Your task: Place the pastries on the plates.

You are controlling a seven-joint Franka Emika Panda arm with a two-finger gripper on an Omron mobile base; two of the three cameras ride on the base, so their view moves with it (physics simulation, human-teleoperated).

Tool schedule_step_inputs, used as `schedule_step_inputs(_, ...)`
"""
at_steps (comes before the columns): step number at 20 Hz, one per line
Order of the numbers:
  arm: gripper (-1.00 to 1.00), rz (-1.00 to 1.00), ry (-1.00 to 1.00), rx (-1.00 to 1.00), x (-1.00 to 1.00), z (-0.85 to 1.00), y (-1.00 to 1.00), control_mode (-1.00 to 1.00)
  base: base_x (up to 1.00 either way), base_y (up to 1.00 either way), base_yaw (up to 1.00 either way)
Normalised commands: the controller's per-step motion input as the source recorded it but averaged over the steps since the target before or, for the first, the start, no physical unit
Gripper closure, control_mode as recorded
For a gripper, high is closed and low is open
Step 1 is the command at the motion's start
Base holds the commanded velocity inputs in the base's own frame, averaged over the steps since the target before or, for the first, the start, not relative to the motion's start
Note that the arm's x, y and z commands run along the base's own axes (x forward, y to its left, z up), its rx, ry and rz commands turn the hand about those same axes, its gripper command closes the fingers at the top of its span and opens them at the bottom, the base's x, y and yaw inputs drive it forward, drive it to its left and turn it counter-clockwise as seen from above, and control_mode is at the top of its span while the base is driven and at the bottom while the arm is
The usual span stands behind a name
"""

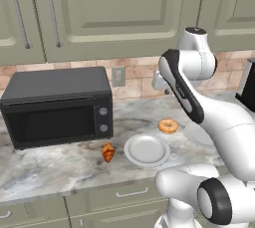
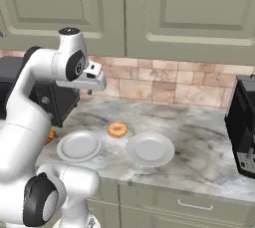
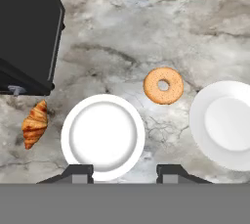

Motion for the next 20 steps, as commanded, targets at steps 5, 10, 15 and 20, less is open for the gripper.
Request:
schedule_step_inputs(5, -1.0, 0.0, 0.01, 0.0, -0.05, -0.06, 0.02, -1.0, 0.0, 0.0, 0.0)
schedule_step_inputs(10, -1.0, -0.1, -0.01, 0.0, 0.0, -0.19, 0.41, -1.0, 0.0, 0.0, 0.0)
schedule_step_inputs(15, -1.0, -0.12, -0.02, 0.0, 0.0, -0.35, 0.6, -1.0, 0.0, 0.0, 0.0)
schedule_step_inputs(20, -1.0, -0.08, 0.0, -0.01, 0.0, -0.59, 0.6, -1.0, 0.0, 0.0, 0.0)
